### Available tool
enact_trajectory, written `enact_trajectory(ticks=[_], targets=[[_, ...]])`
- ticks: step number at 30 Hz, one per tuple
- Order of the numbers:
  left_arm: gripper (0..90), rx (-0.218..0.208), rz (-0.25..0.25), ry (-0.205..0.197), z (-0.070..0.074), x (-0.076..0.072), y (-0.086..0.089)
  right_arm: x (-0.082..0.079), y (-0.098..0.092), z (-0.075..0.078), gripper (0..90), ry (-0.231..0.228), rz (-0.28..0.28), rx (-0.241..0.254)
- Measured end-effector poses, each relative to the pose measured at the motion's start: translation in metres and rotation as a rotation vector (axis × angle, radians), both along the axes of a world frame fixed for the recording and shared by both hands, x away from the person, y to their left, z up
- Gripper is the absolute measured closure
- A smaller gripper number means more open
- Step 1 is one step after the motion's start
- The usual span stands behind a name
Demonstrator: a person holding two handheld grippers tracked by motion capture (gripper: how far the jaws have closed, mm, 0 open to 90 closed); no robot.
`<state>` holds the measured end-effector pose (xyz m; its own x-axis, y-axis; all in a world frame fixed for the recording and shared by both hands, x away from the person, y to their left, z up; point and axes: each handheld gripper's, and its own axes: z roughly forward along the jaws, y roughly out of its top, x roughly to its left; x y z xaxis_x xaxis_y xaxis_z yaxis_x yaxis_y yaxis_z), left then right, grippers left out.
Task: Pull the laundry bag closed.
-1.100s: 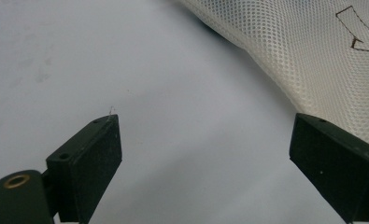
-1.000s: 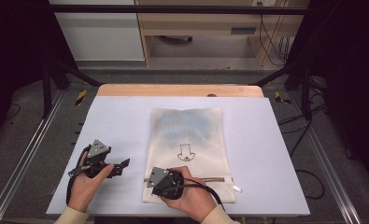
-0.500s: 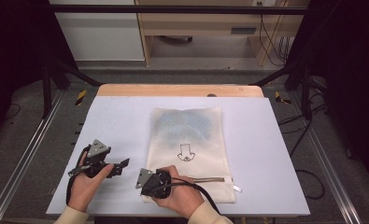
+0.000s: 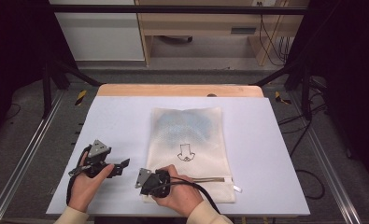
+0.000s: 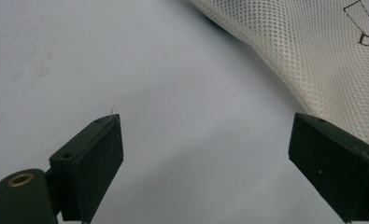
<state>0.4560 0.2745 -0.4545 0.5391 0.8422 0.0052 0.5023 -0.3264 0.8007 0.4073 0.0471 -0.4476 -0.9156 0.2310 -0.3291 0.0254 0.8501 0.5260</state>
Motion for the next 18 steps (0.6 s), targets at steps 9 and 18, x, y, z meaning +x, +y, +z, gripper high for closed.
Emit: enact_trajectory(ticks=[9,18], targets=[[10.3,0.002,-0.003,0.004,-0.0002,-0.0001,-0.0007,0.0008,0.0003,-0.0016,74.9,0.004,-0.001,0.004],[10.5,0.004,-0.005,0.008,-0.0006,0.0000,-0.0011,0.0016,0.0025,0.0002,75.4,0.016,0.002,-0.022]])
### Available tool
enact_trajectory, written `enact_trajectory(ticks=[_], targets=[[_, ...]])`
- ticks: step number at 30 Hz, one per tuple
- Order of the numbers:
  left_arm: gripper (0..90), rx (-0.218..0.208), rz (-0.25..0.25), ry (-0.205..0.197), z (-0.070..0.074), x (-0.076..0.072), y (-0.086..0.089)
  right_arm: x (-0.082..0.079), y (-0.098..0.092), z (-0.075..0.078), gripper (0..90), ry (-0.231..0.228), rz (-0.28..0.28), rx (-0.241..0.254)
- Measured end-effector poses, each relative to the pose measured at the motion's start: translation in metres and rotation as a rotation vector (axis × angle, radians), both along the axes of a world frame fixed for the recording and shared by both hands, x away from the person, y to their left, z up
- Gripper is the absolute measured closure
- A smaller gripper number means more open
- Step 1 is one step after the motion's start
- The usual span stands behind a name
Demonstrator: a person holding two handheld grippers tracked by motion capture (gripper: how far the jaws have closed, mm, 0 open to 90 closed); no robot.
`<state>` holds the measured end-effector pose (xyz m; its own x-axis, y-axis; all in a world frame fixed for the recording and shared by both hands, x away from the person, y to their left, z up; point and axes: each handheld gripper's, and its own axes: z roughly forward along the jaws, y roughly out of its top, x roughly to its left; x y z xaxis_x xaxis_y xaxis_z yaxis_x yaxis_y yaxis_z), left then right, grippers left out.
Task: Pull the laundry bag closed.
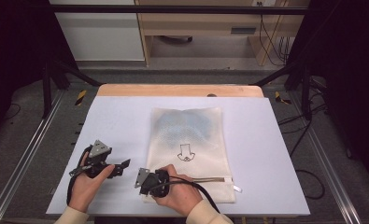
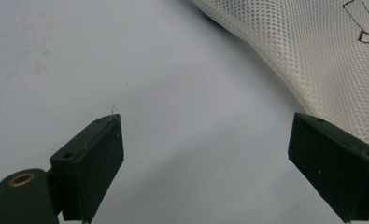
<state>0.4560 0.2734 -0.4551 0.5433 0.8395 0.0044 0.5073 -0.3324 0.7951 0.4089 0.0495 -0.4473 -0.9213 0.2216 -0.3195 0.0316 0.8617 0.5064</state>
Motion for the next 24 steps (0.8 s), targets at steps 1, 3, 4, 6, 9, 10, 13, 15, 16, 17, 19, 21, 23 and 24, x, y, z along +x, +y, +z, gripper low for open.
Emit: enact_trajectory(ticks=[1,3,4,6,9,10,13,15,16,17,19,21,23,24], targets=[[10.5,0.000,0.001,0.000,0.000,0.000,0.000,0.000,0.001,0.000,75.5,0.001,0.000,-0.005],[10.5,0.001,0.001,0.001,0.000,0.000,0.000,0.000,0.002,0.001,76.3,0.003,0.003,-0.010],[10.5,0.002,0.001,0.002,0.000,0.000,0.000,0.000,0.002,0.001,77.4,0.002,0.004,-0.014],[11.1,0.002,0.001,0.009,-0.001,0.000,0.000,0.000,0.004,0.002,80.2,0.001,0.005,-0.026],[12.0,-0.006,0.000,0.013,0.000,0.000,-0.001,0.000,0.004,0.002,81.3,-0.002,0.008,-0.035],[12.6,-0.015,-0.004,0.020,0.000,0.000,0.000,0.001,0.004,0.004,81.6,-0.003,0.009,-0.030],[14.6,-0.054,-0.013,0.041,0.001,-0.001,0.000,0.001,0.001,0.009,81.7,-0.009,0.008,-0.008],[17.6,-0.067,-0.016,0.047,0.001,-0.001,0.000,0.001,0.000,0.011,81.7,-0.009,0.007,-0.002],[17.6,-0.095,-0.024,0.059,0.003,-0.001,0.002,0.001,-0.001,0.013,81.7,-0.011,0.009,-0.001],[21.1,-0.116,-0.029,0.068,0.004,-0.001,0.002,0.001,-0.004,0.017,81.7,-0.015,0.008,0.015],[24.7,-0.170,-0.039,0.080,0.006,-0.002,0.003,0.001,-0.007,0.020,81.7,-0.020,0.006,0.025],[27.1,-0.224,-0.060,0.102,0.008,-0.003,0.002,0.000,-0.009,0.023,81.7,-0.027,0.003,0.038],[27.9,-0.238,-0.076,0.112,0.010,-0.005,-0.001,0.000,-0.010,0.024,81.7,-0.031,0.000,0.049],[27.9,-0.235,-0.086,0.113,0.011,-0.007,-0.002,0.000,-0.010,0.024,81.7,-0.031,0.000,0.049]])
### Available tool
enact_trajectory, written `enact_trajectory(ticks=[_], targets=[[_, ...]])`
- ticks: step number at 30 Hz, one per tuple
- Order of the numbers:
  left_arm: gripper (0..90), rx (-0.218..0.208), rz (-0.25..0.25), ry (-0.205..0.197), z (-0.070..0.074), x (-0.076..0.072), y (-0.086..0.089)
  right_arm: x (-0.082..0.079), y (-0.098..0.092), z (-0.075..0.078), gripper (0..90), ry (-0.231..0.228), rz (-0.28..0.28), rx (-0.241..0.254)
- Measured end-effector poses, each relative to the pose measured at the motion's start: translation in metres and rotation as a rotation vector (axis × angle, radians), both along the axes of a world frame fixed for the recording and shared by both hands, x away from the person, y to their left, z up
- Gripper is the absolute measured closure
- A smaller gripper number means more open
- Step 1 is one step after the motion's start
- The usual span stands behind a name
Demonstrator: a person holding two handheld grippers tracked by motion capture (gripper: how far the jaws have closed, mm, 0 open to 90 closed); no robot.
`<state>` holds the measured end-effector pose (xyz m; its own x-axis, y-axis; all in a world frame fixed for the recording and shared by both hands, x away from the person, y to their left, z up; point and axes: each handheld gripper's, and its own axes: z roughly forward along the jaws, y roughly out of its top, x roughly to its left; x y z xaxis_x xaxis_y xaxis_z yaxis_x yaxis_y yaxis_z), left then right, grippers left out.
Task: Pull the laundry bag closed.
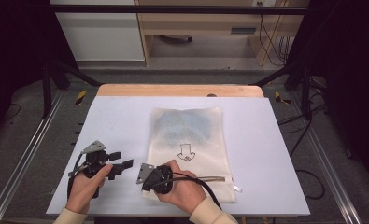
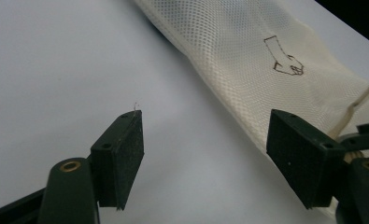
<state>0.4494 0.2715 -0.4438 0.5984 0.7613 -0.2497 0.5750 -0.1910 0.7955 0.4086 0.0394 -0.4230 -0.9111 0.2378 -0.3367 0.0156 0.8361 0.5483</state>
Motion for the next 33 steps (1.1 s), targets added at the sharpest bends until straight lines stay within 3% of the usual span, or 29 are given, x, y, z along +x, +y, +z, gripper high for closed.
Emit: enact_trajectory(ticks=[7,10,11,19,26,33], targets=[[28.0,0.006,-0.064,0.015,0.003,-0.015,-0.005,0.001,-0.004,0.002,81.7,0.010,-0.011,0.026],[27.5,0.021,-0.104,0.027,0.001,-0.024,-0.007,0.003,-0.006,0.001,81.7,0.027,-0.015,0.040],[27.4,0.017,-0.139,0.042,-0.001,-0.031,-0.010,0.005,-0.007,0.000,81.7,0.038,-0.020,0.049],[25.7,0.015,-0.248,0.058,-0.002,-0.048,-0.029,0.009,-0.008,0.000,81.8,0.072,-0.018,0.069],[20.6,0.017,-0.257,0.081,-0.010,-0.051,-0.044,0.009,-0.008,0.000,81.8,0.077,-0.012,0.077],[19.2,0.035,-0.252,0.069,-0.019,-0.047,-0.050,0.009,-0.009,0.002,81.8,0.080,-0.010,0.089]])
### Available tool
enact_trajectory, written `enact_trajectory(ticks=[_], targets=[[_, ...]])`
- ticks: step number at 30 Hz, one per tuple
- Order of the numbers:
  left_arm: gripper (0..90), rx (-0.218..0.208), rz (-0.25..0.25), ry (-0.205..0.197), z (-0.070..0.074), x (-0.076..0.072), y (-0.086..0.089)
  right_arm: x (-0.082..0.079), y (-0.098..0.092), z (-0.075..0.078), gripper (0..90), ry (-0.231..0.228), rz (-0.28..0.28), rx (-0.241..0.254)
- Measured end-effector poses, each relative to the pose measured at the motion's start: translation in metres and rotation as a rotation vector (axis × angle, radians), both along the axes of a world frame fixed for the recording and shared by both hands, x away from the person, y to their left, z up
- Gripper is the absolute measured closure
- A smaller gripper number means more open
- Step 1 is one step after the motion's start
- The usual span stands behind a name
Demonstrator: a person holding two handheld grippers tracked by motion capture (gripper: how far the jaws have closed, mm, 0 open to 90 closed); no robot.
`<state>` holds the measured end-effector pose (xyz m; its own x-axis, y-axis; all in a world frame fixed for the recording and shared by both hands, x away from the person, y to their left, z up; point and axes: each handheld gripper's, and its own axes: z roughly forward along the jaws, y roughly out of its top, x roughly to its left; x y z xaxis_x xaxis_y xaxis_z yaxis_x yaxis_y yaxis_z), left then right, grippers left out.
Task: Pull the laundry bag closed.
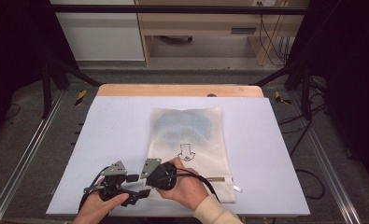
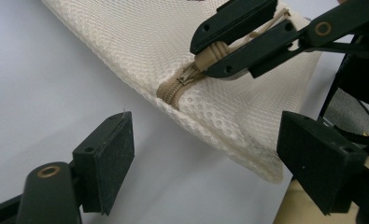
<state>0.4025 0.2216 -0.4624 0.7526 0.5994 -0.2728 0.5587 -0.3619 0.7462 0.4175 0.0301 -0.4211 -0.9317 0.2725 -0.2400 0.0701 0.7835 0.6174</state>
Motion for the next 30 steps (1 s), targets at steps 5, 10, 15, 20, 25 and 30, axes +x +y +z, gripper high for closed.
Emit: enact_trajectory(ticks=[5,10,15,20,25,30], targets=[[19.6,-0.001,0.002,0.004,-0.003,0.003,-0.003,0.001,-0.001,0.005,81.8,-0.005,0.007,0.007],[23.9,-0.011,-0.003,0.004,-0.004,0.006,-0.007,0.001,0.000,0.009,81.8,-0.010,0.010,0.005],[32.2,-0.026,-0.020,-0.006,-0.005,0.010,-0.011,0.001,-0.002,0.011,81.8,-0.007,0.014,0.014],[41.2,-0.035,-0.020,-0.009,-0.006,0.014,-0.013,0.002,-0.002,0.012,81.8,-0.005,0.012,0.018],[52.0,-0.033,-0.014,-0.003,-0.006,0.016,-0.011,0.002,-0.003,0.011,81.8,-0.004,0.014,0.014],[62.0,-0.026,-0.012,0.011,-0.007,0.016,-0.011,0.001,-0.004,0.009,81.8,0.002,0.010,0.016]])
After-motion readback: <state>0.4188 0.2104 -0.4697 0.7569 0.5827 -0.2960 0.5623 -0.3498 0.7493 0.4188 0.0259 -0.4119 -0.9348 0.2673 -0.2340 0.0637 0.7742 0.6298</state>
